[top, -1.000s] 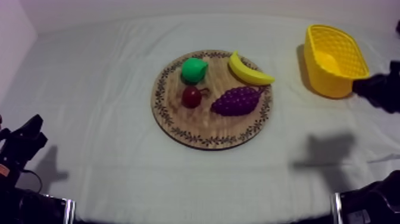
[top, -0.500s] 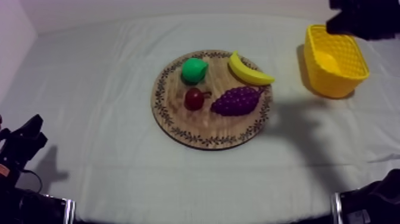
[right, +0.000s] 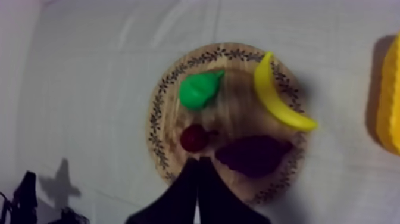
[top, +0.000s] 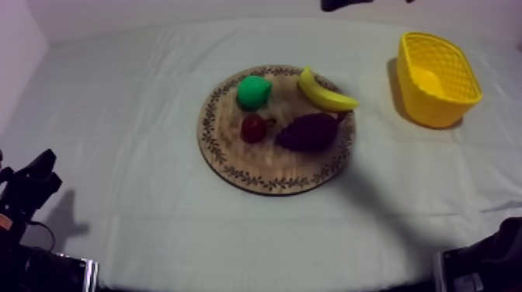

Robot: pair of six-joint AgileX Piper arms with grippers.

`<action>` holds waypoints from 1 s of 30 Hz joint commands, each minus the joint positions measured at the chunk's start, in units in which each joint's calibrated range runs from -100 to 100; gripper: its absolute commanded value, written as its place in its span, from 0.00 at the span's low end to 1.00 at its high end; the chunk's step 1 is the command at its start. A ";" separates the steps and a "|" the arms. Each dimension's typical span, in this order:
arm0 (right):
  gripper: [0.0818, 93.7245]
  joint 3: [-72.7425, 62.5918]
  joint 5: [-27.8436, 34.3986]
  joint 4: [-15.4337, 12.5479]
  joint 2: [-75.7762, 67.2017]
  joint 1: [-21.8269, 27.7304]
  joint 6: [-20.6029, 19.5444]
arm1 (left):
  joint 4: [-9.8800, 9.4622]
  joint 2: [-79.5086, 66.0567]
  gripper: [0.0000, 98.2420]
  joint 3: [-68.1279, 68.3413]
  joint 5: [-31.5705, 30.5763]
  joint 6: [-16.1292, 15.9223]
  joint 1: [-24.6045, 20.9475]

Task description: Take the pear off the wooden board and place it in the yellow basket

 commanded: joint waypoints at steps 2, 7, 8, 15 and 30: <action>0.00 -6.97 -0.08 0.89 10.99 -0.99 -2.26 | 0.01 0.02 0.00 -0.02 0.02 -0.01 0.01; 0.07 -14.44 -0.14 1.97 20.74 -1.71 -3.69 | 0.01 0.02 0.00 -0.02 0.02 -0.01 0.01; 0.11 -15.90 0.01 2.00 22.36 -1.70 -3.74 | 0.01 0.02 0.00 -0.02 0.02 -0.01 0.01; 0.36 -22.87 1.71 1.54 29.29 -1.50 -2.64 | 0.01 0.02 0.00 -0.02 0.02 -0.01 0.01; 0.66 -24.67 6.86 1.93 35.63 -2.63 -2.17 | 0.01 0.02 0.00 -0.02 0.02 -0.01 0.01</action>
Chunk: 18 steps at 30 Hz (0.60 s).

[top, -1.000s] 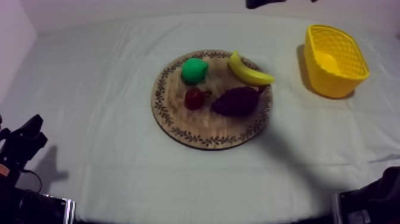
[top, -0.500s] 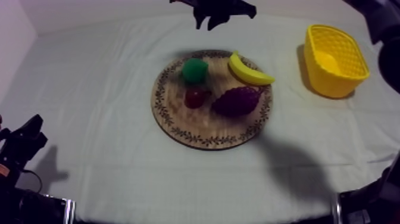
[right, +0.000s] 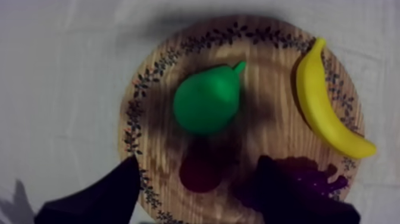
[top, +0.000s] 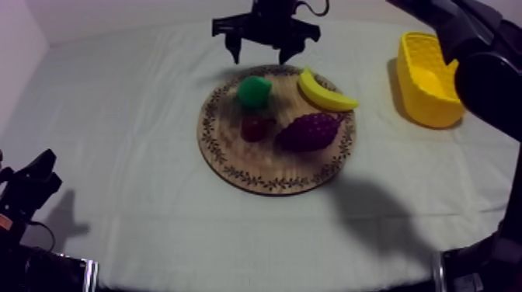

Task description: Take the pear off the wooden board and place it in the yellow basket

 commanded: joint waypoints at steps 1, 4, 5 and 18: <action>0.67 0.11 0.11 -0.10 1.30 0.06 -0.40 | 0.01 0.02 0.00 -0.02 0.02 -0.01 0.01; 0.68 -0.36 0.16 -0.55 3.48 0.32 -0.89 | 0.01 0.02 0.00 -0.02 0.02 -0.01 0.01; 0.68 -0.64 0.16 -0.76 4.25 0.41 -1.04 | 0.01 0.02 0.00 -0.02 0.02 -0.01 0.01; 0.75 -9.81 0.78 -2.97 15.05 0.69 -1.55 | 0.01 0.02 0.00 -0.02 0.02 -0.01 0.01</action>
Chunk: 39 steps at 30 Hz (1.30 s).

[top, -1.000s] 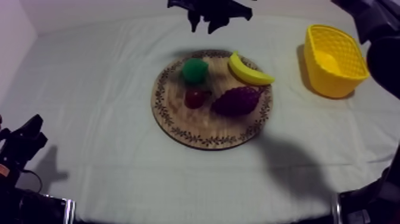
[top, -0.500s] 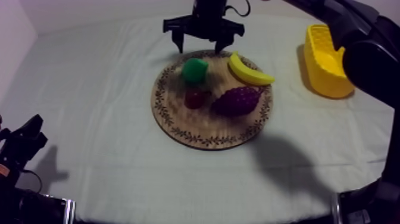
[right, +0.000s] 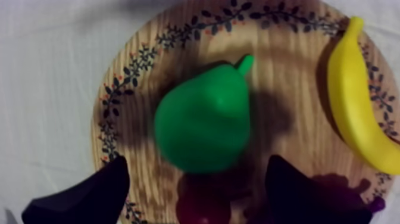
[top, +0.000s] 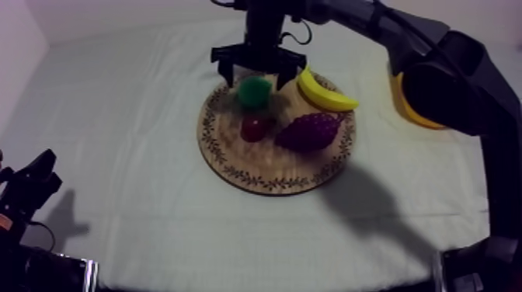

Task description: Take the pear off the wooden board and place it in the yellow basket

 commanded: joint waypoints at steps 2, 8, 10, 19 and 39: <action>0.76 -2.44 0.06 -0.29 2.59 0.05 -0.05 | 0.01 0.02 0.00 -0.02 0.02 -0.01 0.01; 0.77 -5.69 0.06 -0.84 5.98 0.10 -0.34 | 0.01 0.02 0.00 -0.02 0.02 -0.01 0.01; 0.76 -6.84 0.08 -0.95 6.79 0.17 -0.52 | 0.01 0.02 0.00 -0.02 0.02 -0.01 0.01; 0.65 -11.52 0.07 -0.51 10.03 0.95 -0.98 | 0.01 0.02 0.00 -0.02 0.02 -0.01 0.01; 0.41 -8.98 -1.05 0.93 10.55 -0.26 0.89 | 0.01 0.02 0.00 -0.02 0.02 -0.01 0.01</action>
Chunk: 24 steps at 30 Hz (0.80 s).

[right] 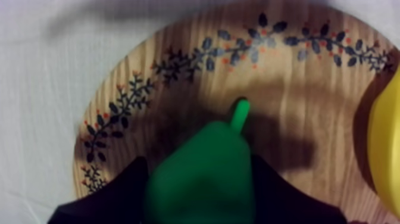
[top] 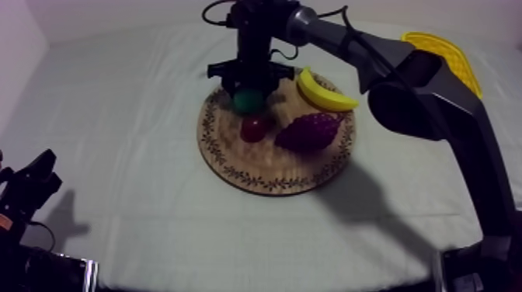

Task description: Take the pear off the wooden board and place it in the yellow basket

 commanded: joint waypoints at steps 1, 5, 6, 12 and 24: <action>0.41 0.97 -0.18 -0.02 -1.01 -0.02 0.04 | 0.01 0.02 0.00 -0.02 0.02 -0.01 0.01; 0.41 3.68 -0.60 0.37 -4.77 0.09 0.16 | 0.01 0.02 0.00 -0.02 0.02 -0.01 0.01; 0.41 4.43 -0.66 0.49 -6.02 0.17 0.21 | 0.01 0.02 0.00 -0.02 0.02 -0.01 0.01; 0.40 9.10 -0.80 1.71 -14.64 0.92 0.52 | 0.01 0.02 0.00 -0.02 0.02 -0.01 0.01; 0.40 24.47 -1.77 3.88 -34.76 4.54 2.22 | 0.01 0.02 0.00 -0.02 0.02 -0.01 0.01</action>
